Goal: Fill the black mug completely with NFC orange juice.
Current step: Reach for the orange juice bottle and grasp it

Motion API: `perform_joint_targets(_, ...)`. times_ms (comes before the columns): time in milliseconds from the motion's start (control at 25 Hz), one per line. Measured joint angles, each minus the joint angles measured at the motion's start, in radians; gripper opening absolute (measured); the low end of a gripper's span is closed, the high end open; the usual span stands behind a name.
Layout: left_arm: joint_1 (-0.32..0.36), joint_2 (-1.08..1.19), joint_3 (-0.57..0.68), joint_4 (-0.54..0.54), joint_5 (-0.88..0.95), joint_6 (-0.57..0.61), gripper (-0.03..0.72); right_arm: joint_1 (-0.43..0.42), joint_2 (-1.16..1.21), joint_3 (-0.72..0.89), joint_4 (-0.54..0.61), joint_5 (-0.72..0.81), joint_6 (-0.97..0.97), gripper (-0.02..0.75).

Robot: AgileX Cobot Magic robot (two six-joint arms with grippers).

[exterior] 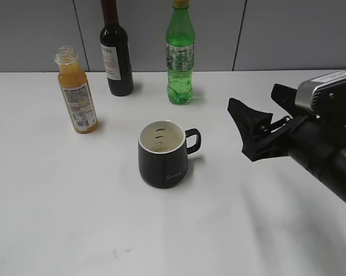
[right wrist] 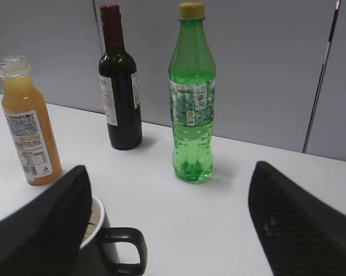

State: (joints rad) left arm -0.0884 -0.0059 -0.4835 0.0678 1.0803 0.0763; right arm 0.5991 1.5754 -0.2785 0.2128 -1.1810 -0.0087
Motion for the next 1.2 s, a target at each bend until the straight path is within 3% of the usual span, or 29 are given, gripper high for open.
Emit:
perform_joint_targets(160, 0.0, 0.0, 0.0, 0.0, 0.0, 0.0, 0.236, 0.0, -0.132, -0.023, 0.055, 0.212, -0.126, 0.649)
perform_joint_targets(440, 0.0, 0.0, 0.0, 0.0, 0.0, 0.0, 0.236, 0.0, -0.375, -0.071, 0.305, 0.61, -0.549, 0.647)
perform_joint_targets(720, 0.0, 0.0, 0.0, 0.0, 0.0, 0.0, 0.236, -0.014, -0.641, -0.073, 0.444, 0.965, -0.706, 0.629)
perform_joint_targets(880, 0.0, 0.0, 0.0, 0.0, 0.0, 0.0, 0.236, -0.132, -0.738, -0.073, 0.417, 1.187, -0.712, 0.628)
perform_joint_targets(1040, 0.0, 0.0, 0.0, 0.0, 0.0, 0.0, 0.236, -0.274, -0.807, -0.094, 0.267, 1.428, -0.614, 0.627)
perform_joint_targets(1200, 0.0, 0.0, 0.0, 0.0, 0.0, 0.0, 0.236, -0.295, -0.906, -0.152, 0.078, 1.612, -0.406, 0.617)
